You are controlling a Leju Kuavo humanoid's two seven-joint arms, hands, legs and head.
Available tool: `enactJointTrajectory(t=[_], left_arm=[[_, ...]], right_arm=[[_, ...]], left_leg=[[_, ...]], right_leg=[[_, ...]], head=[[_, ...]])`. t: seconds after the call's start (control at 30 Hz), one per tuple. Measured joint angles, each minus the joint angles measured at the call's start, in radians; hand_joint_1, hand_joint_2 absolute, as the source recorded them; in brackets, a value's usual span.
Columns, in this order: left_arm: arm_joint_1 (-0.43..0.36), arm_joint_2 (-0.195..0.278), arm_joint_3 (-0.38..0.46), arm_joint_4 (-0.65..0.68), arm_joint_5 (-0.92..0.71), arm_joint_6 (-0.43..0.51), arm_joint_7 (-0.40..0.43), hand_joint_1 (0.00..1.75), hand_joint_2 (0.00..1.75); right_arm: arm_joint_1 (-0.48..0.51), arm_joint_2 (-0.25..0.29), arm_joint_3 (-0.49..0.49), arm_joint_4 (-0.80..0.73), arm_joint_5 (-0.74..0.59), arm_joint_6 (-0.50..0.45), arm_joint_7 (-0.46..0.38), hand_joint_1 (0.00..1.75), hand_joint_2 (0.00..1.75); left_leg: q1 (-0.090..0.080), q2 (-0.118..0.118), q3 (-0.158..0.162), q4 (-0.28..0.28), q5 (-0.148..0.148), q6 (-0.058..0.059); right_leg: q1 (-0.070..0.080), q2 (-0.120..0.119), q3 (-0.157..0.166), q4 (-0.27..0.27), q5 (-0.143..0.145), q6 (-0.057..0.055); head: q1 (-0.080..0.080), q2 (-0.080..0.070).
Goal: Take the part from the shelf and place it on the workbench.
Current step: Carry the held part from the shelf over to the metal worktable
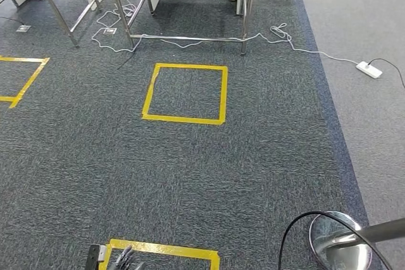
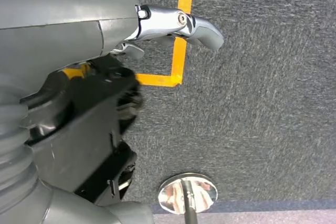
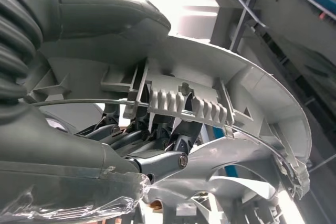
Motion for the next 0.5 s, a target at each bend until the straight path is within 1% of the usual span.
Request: enactJointTrajectory(t=[0.03,0.07,0.13,0.17,0.2,0.23,0.33,0.37,0.4,0.43,0.47,0.5], left_arm=[[-0.001,0.000,0.000,0.000,-0.001,-0.007,-0.002,0.00,1.75],[-0.002,0.000,0.000,0.000,-0.002,-0.017,-0.005,0.00,1.75],[0.001,0.000,0.000,0.000,-0.006,-0.030,-0.010,0.00,1.75],[0.003,0.000,0.000,0.000,-0.007,-0.033,-0.011,0.00,1.75],[0.005,0.000,0.000,0.000,-0.009,-0.034,-0.011,0.00,1.75],[0.006,0.000,0.000,0.000,-0.009,-0.034,-0.012,0.00,1.75],[0.006,0.000,0.000,0.000,-0.009,-0.035,-0.012,0.00,1.75],[0.006,0.000,0.000,0.000,-0.009,-0.035,-0.012,0.00,1.75],[0.006,0.000,0.000,0.000,-0.010,-0.035,-0.012,0.00,1.75],[0.007,0.000,0.000,0.000,-0.011,-0.034,-0.012,0.00,1.75],[0.009,0.000,0.000,0.000,-0.011,-0.034,-0.012,0.00,1.75],[0.010,0.000,0.000,0.000,-0.012,-0.032,-0.012,0.00,1.75]], right_arm=[[0.000,0.000,0.000,0.000,0.001,0.000,0.000,1.75,1.75],[0.000,0.000,0.001,0.000,0.001,0.000,0.000,1.75,1.75],[0.000,0.000,0.001,-0.001,0.001,0.000,0.000,1.75,1.75],[0.000,0.000,0.001,-0.001,0.000,0.000,0.000,1.75,1.75],[0.000,0.000,0.001,-0.001,0.000,0.000,0.000,1.75,1.75],[0.000,0.000,0.001,-0.001,0.000,0.000,0.000,1.75,1.75],[0.000,0.000,0.001,-0.001,0.000,0.000,0.000,1.75,1.75],[0.000,0.000,0.001,-0.001,0.000,0.000,0.000,1.75,1.75],[0.000,-0.001,0.001,-0.001,0.000,0.000,0.000,1.75,1.75],[0.000,-0.001,0.001,-0.001,0.000,0.000,0.000,1.75,1.75],[0.000,-0.001,0.001,-0.001,0.000,0.000,0.000,1.75,1.75],[0.000,-0.001,0.001,-0.001,0.000,0.000,0.000,1.75,1.75]], left_leg=[[-0.001,0.000,0.018,-0.037,-0.004,0.005],[-0.001,-0.001,0.026,-0.056,-0.015,0.012],[0.000,-0.003,0.043,-0.065,-0.019,0.030],[0.001,-0.003,0.056,-0.067,-0.021,0.037],[0.002,-0.004,0.068,-0.067,-0.022,0.043],[0.002,-0.003,0.075,-0.068,-0.024,0.046],[0.002,-0.002,0.079,-0.068,-0.026,0.048],[0.002,-0.002,0.083,-0.068,-0.030,0.049],[0.001,-0.002,0.089,-0.068,-0.035,0.050],[0.001,-0.003,0.108,-0.068,-0.049,0.050],[0.000,-0.004,0.132,-0.068,-0.067,0.050],[0.000,-0.005,0.156,-0.068,-0.086,0.048]], right_leg=[[0.002,0.001,0.002,-0.004,-0.008,0.006],[0.003,0.002,0.007,-0.007,-0.009,0.013],[0.001,0.000,0.024,-0.006,-0.005,0.024],[0.000,-0.001,0.024,0.010,-0.006,0.029],[0.000,-0.003,0.021,0.024,-0.013,0.032],[0.000,-0.004,0.016,0.037,-0.019,0.033],[0.000,-0.004,0.008,0.051,-0.024,0.034],[0.000,-0.004,-0.015,0.087,-0.034,0.035],[0.001,-0.004,-0.048,0.136,-0.048,0.036],[0.001,-0.005,-0.096,0.179,-0.068,0.036],[0.001,-0.005,-0.137,0.199,-0.076,0.034],[0.002,-0.005,-0.154,0.170,-0.056,0.030]], head=[[-0.001,0.000],[-0.002,0.000],[0.000,0.000],[0.001,0.000],[0.003,0.000],[0.004,0.000],[0.006,0.000],[0.007,0.000],[0.009,0.000],[0.011,0.000],[0.012,0.000],[0.013,0.000]])
